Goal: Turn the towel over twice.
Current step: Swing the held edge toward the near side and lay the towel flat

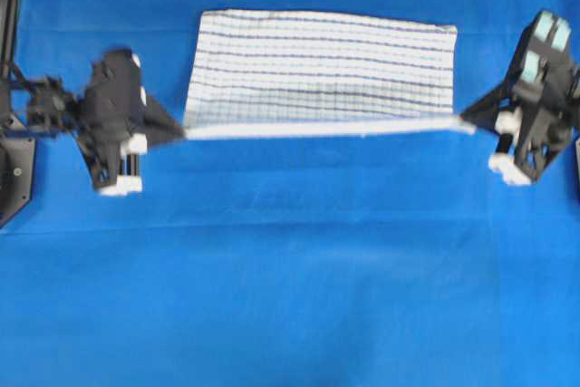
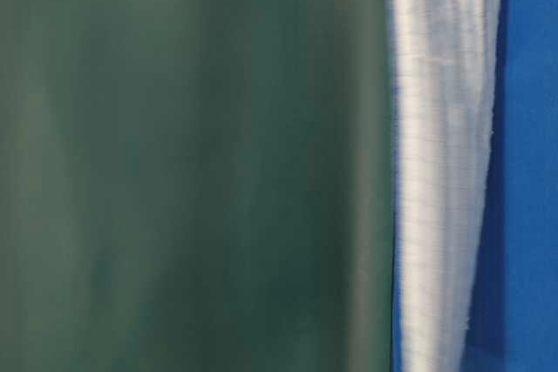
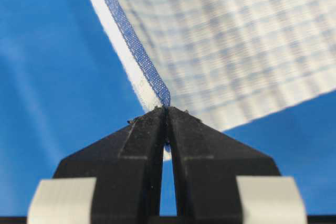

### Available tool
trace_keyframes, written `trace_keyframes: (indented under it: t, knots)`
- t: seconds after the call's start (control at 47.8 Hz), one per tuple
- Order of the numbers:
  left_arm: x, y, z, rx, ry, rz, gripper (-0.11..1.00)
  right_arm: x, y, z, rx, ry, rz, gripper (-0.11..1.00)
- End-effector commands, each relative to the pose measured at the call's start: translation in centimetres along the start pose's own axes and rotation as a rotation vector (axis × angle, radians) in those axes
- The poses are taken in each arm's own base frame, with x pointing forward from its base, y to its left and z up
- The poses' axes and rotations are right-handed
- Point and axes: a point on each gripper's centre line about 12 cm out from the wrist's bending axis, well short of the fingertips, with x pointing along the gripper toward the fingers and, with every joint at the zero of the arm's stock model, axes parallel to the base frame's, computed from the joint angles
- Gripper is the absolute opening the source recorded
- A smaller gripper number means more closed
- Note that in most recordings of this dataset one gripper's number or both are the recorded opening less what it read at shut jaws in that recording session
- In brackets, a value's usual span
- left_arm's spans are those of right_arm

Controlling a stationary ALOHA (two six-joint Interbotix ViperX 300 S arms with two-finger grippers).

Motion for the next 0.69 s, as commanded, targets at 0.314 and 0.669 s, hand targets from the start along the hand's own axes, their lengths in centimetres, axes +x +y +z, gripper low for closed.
trace_keyframes:
  t: [0.314,0.669]
  knots:
    - [2.2,-4.6,-1.1,-0.030,0.079,-0.123,0.02,2.1,6.1,-3.1,-0.002,0.158,0.109,0.04]
    - [3.0,-6.1,-1.1,-0.017,0.101,-0.159,0.02,2.8,8.3,-4.1,-0.009,0.209,0.127,0.04]
